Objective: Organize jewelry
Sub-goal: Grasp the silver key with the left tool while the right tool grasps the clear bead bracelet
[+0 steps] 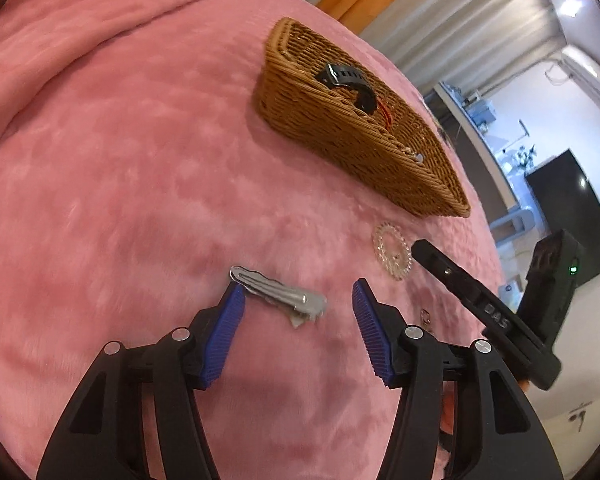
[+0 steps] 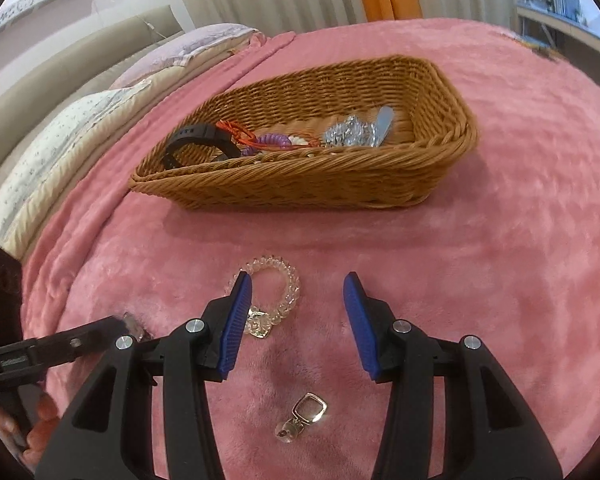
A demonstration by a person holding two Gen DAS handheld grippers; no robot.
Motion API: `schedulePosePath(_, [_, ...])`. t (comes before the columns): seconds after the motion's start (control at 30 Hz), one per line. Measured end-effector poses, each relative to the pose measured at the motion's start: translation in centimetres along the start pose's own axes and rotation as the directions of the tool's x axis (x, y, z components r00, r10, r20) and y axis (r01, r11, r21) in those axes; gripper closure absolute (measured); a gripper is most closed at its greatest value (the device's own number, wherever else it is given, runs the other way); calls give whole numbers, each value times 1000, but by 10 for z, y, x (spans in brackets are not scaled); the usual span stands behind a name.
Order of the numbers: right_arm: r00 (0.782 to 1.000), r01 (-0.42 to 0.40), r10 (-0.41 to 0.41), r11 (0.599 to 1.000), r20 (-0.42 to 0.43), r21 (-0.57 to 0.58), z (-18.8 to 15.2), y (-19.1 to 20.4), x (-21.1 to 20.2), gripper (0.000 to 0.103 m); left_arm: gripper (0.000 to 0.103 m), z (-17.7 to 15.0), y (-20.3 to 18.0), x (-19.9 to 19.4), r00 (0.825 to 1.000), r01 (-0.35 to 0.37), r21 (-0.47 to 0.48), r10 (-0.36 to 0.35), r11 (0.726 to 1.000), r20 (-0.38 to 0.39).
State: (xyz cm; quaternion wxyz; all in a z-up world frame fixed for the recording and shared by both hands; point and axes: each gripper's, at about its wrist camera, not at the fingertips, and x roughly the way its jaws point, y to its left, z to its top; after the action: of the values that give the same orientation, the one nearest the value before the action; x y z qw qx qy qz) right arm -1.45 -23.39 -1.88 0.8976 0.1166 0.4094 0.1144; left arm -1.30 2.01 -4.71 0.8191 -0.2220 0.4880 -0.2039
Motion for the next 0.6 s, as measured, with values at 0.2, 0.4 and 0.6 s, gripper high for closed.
schedulePosePath(0.2, [999, -36, 37, 998, -24, 44, 3, -9, 3, 59, 51, 8, -35, 21, 998, -68, 166, 68, 984, 5])
schedulePosePath(0.4, [998, 36, -38, 998, -47, -49, 1, 10, 15, 59, 70, 0, -43, 26, 991, -129, 241, 121, 962, 49])
schedulePosePath(0.6, [979, 200, -205, 968, -20, -149, -2, 30, 23, 77, 92, -5, -43, 27, 986, -161, 268, 146, 950, 74])
